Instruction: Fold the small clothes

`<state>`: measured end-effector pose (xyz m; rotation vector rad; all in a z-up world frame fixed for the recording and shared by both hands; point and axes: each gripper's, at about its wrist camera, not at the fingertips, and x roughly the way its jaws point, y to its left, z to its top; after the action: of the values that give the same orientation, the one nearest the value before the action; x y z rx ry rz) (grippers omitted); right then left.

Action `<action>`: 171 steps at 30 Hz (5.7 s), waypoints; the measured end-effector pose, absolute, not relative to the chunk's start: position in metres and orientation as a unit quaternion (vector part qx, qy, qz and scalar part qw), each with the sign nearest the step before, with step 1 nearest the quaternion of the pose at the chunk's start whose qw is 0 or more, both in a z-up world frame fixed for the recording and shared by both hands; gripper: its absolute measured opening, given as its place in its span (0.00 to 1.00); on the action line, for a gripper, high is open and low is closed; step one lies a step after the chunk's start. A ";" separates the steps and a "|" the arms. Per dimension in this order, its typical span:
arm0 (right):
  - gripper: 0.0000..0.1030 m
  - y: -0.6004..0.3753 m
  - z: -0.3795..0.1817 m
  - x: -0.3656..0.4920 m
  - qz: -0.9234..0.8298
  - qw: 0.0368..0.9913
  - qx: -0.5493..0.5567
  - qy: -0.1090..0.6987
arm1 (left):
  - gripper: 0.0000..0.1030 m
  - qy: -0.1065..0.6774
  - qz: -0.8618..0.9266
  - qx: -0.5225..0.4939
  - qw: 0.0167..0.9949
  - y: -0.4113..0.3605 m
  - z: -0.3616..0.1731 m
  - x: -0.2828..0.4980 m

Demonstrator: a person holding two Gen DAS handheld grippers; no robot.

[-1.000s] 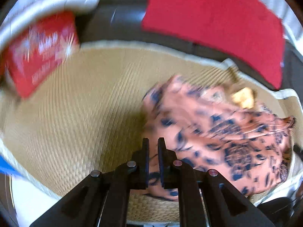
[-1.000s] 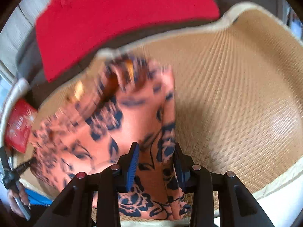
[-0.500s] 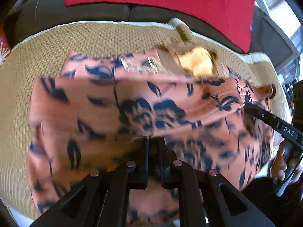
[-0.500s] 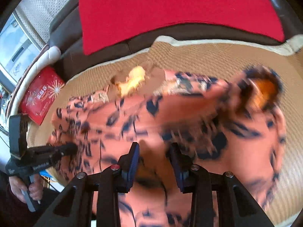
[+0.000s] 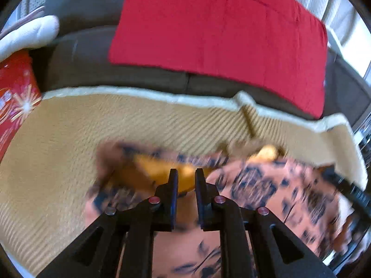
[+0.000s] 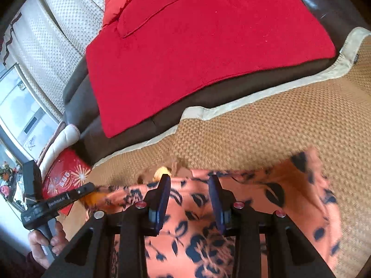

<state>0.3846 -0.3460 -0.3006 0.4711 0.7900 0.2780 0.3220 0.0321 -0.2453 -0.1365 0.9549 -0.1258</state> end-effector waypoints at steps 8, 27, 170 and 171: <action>0.30 -0.362 -0.335 0.388 0.060 0.868 0.213 0.445 | 0.14 0.503 0.011 -0.107 0.858 0.068 -0.287 0.308; 0.32 -0.253 -0.324 0.411 0.195 0.858 0.161 0.446 | 0.41 0.497 -0.026 -0.132 0.857 0.064 -0.289 0.330; 0.79 -0.433 -0.304 0.319 0.185 0.806 0.394 0.401 | 0.49 0.400 -0.193 0.058 0.894 -0.096 -0.235 0.209; 0.79 -0.427 -0.309 0.326 0.179 0.803 0.391 0.413 | 0.49 0.408 -0.187 0.056 0.892 -0.092 -0.240 0.214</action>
<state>0.3256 -0.4270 -0.3093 0.8389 0.8845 0.3828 0.2135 -0.0919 -0.2400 0.1161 0.8473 -0.3878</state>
